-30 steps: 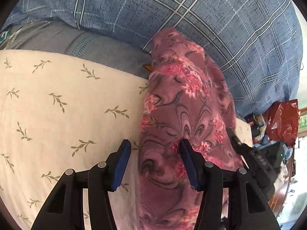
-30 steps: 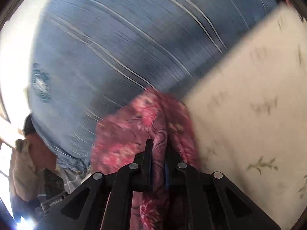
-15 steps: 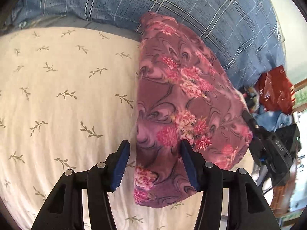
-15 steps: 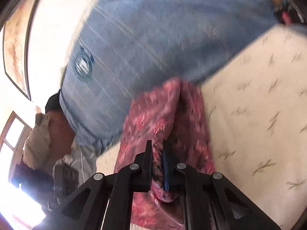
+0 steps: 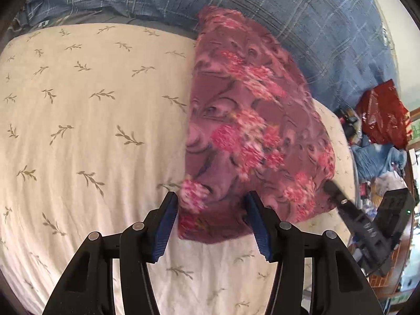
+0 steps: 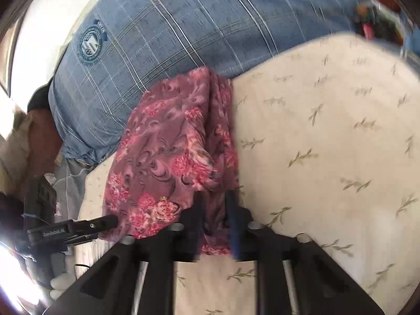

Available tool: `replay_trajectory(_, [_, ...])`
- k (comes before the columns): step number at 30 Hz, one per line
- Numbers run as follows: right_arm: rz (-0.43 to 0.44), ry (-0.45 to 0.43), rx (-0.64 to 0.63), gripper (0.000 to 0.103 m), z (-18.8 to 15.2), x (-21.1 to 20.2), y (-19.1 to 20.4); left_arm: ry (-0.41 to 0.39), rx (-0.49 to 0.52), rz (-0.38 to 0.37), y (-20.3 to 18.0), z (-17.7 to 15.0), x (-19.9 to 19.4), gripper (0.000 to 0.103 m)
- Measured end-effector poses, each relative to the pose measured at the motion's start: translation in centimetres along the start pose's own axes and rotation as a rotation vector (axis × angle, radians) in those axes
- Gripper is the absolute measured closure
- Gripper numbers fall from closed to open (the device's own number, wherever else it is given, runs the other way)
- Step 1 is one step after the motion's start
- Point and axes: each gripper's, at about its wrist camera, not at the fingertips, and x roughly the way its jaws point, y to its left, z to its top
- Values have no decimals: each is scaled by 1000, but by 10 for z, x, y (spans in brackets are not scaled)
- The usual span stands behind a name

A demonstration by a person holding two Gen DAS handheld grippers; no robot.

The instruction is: Fold small clothes

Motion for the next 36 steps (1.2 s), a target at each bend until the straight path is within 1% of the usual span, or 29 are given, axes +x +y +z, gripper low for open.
replay_trajectory(1, [52, -44, 15, 96, 1, -9, 0, 0, -2, 0, 0, -1, -1, 51])
replay_trajectory(3, [79, -103, 23, 96, 0, -22, 1, 6, -16, 9, 0, -3, 4, 50])
replay_trajectory(4, [72, -101, 19, 96, 0, -21, 1, 7, -23, 10, 1, -4, 6, 51])
replay_trajectory(5, [50, -81, 12, 96, -2, -17, 1, 3, -25, 10, 2, -4, 5, 51])
replay_trajectory(7, [-57, 24, -22, 96, -9, 10, -4, -3, -13, 19, 0, -6, 4, 51])
replay_trajectory(9, [-39, 7, -18, 96, -12, 9, -5, -6, 4, 26, -1, -7, 4, 51])
replay_trajectory(10, [-33, 12, 2, 90, -10, 6, -4, -6, 6, 27, -1, -8, 4, 51])
replay_trajectory(11, [-25, 19, 17, 90, -8, 6, -3, -6, 3, 25, 0, -8, 3, 51])
replay_trajectory(13, [-42, 20, 13, 88, -4, -1, 2, -4, 2, 20, 1, -9, 0, 51])
replay_trajectory(15, [-55, 0, -1, 86, 2, -9, 8, -12, 16, 20, 0, -10, -6, 51])
replay_trajectory(17, [-59, -39, -2, 80, 8, -20, 11, -41, 35, 12, -1, -9, -16, 51])
replay_trajectory(19, [-49, -82, 17, 69, 19, -25, 11, -107, 39, -21, 2, -4, -35, 50])
replay_trajectory(21, [-28, -105, 36, 60, 30, -25, 10, -156, 12, -45, 9, 9, -47, 48])
replay_trajectory(23, [-16, -107, 56, 60, 45, -14, 10, -157, -16, -51, 16, 29, -47, 46])
replay_trajectory(26, [-3, -85, 76, 60, 66, 14, 11, -118, -24, -25, 19, 66, -28, 46])
replay_trajectory(28, [7, -57, 100, 60, 86, 42, 10, -91, -24, -1, 17, 84, -13, 46])
replay_trajectory(30, [-15, -42, 108, 60, 103, 67, 10, -44, -47, -12, 14, 103, 6, 46])
replay_trajectory(32, [-16, 13, 122, 59, 116, 95, 10, -12, -62, -25, 11, 119, 22, 46])
replay_trajectory(33, [-17, 64, 129, 59, 122, 111, 11, -2, -63, -28, 8, 126, 28, 47])
replay_trajectory(34, [-31, 89, 116, 73, 126, 122, 15, -3, -60, -25, 5, 131, 33, 47])
replay_trajectory(35, [-25, 82, 81, 87, 130, 125, 21, -10, -55, -16, 4, 136, 37, 48])
replay_trajectory(36, [7, 64, 24, 97, 134, 124, 31, -21, -52, 1, 3, 141, 41, 48])
